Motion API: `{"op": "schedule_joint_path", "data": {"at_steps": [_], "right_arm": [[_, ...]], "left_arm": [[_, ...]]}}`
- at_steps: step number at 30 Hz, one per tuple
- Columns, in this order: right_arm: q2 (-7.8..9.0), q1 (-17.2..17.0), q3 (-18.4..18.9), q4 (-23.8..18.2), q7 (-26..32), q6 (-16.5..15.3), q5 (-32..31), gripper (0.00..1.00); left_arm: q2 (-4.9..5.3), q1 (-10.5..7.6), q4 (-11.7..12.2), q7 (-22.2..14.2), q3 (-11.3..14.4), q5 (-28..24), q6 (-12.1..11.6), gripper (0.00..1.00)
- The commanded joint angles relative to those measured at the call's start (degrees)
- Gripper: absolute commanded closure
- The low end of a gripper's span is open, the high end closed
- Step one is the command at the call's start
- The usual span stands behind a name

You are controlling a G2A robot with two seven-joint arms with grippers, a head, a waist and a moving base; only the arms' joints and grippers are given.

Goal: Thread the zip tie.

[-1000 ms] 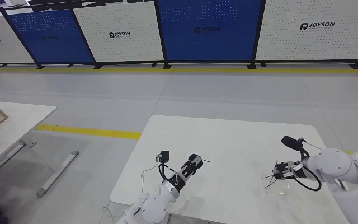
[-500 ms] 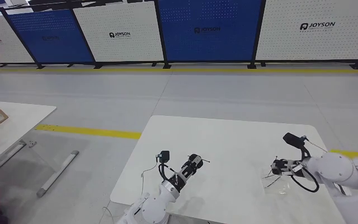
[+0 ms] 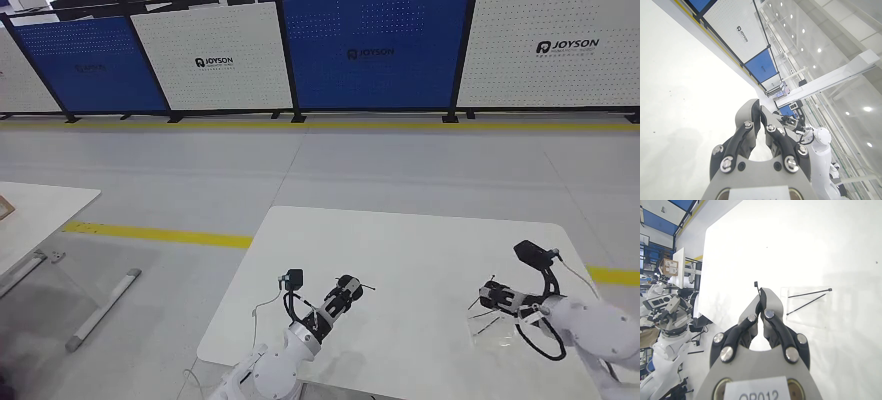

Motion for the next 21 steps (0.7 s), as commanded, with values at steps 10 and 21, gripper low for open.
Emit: {"op": "schedule_joint_path", "data": {"at_steps": [10, 21], "right_arm": [[0.00, 0.0, 0.0, 0.0, 0.0, 0.0, 0.0, 1.00], [0.00, 0.0, 0.0, 0.0, 0.0, 0.0, 0.0, 1.00]], "left_arm": [[-0.15, 0.11, 0.8, 0.7, 0.8, 0.3, -0.4, 1.00], [-0.77, 0.14, 6.4, 5.3, 4.1, 3.9, -4.4, 1.00]]}}
